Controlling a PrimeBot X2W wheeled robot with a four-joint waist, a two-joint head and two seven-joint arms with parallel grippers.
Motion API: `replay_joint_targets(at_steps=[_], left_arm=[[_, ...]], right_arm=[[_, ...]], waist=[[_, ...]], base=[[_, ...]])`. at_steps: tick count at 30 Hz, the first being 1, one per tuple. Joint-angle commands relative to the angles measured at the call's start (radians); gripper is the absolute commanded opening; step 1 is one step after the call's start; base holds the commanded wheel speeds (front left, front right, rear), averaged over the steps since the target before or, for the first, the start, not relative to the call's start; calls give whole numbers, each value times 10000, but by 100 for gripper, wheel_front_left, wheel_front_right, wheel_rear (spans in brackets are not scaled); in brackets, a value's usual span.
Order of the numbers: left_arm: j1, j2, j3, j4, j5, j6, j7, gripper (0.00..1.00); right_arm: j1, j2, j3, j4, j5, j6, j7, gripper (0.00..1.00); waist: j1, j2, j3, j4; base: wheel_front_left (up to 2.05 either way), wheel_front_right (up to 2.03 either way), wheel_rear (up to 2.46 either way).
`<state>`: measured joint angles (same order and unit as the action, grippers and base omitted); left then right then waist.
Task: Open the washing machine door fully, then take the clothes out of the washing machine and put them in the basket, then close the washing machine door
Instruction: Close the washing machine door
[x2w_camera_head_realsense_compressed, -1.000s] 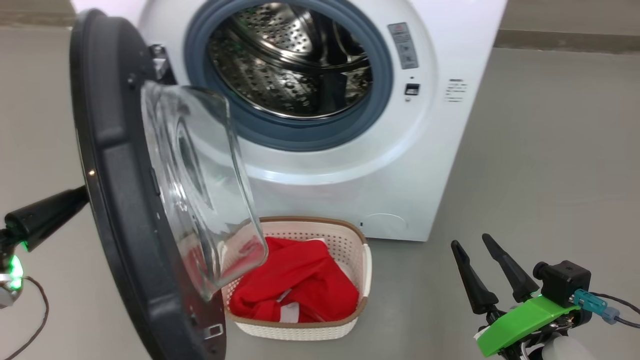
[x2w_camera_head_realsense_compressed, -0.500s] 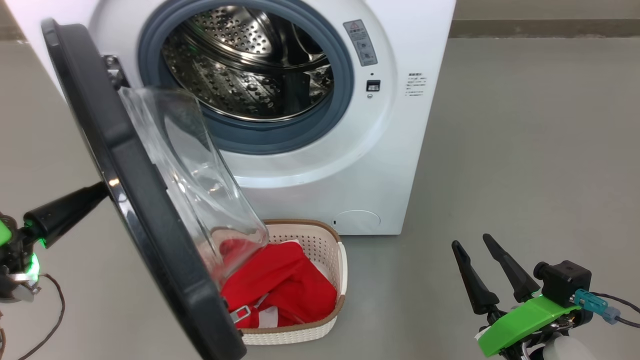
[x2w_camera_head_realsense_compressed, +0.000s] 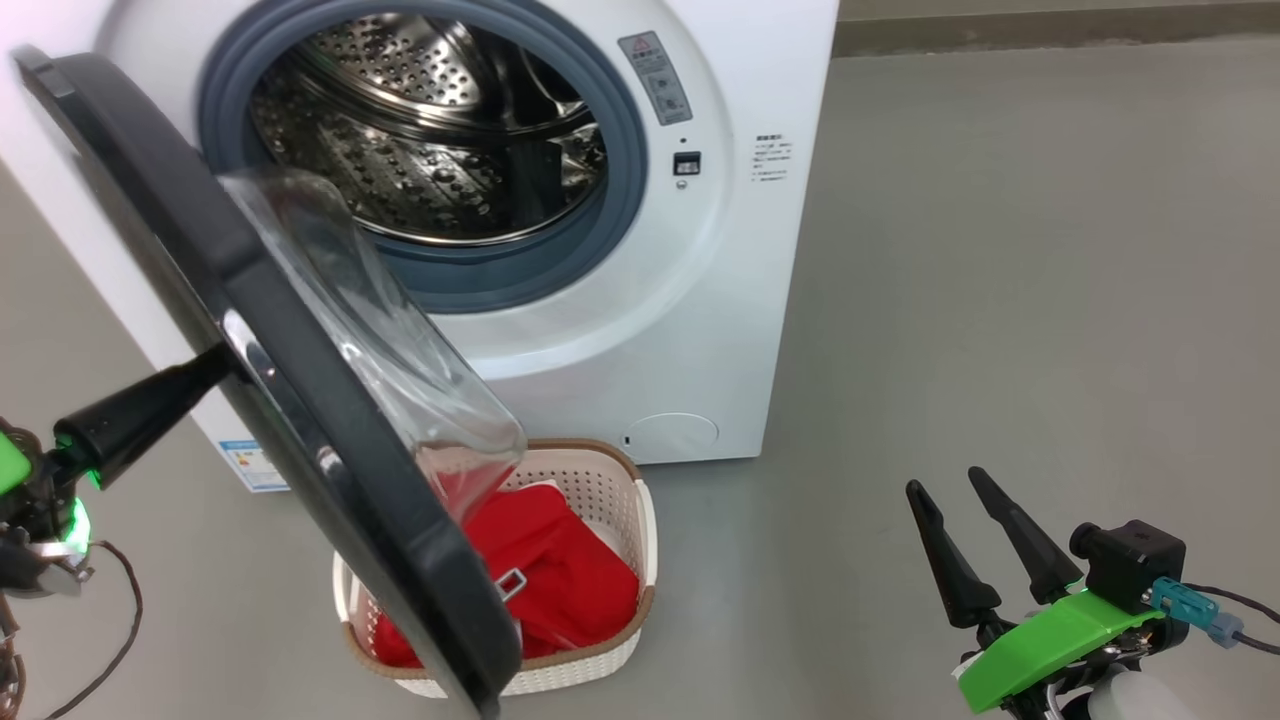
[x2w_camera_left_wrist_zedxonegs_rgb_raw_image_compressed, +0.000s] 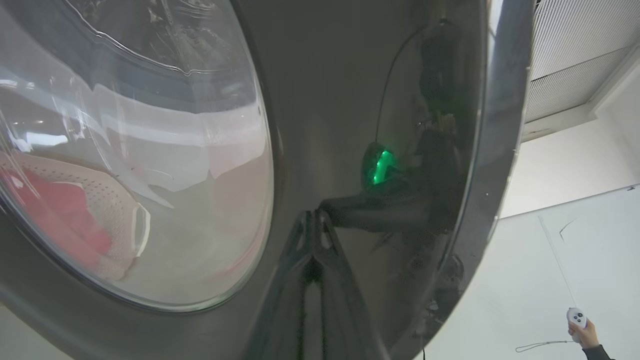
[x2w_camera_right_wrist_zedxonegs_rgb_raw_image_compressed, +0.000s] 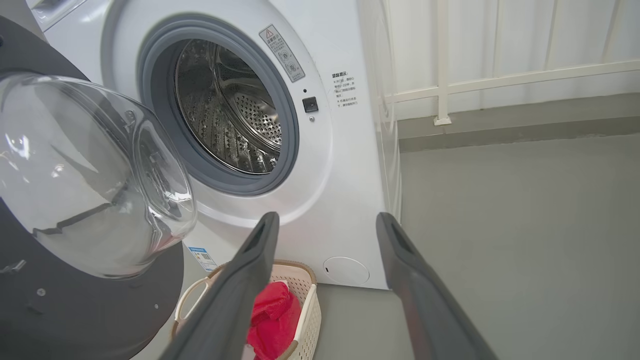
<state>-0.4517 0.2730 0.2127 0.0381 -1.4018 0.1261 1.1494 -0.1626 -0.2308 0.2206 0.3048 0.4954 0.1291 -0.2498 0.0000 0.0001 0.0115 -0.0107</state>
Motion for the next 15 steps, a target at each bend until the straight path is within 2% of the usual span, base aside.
replay_joint_targets(at_steps=[1,15], left_arm=[[-457,257,297,-253,15,-169,-60,0],[-820,-2,515,-101,-245,-170,-286,0]], right_arm=[[-172,-130,186,-235,76,16,-120,100],[-246,-125,165,-227,77,16,-120,100]], waist=[[0,-1,41,-146],[0,-1,150,-526]], base=[[0,0,0],[0,0,0]])
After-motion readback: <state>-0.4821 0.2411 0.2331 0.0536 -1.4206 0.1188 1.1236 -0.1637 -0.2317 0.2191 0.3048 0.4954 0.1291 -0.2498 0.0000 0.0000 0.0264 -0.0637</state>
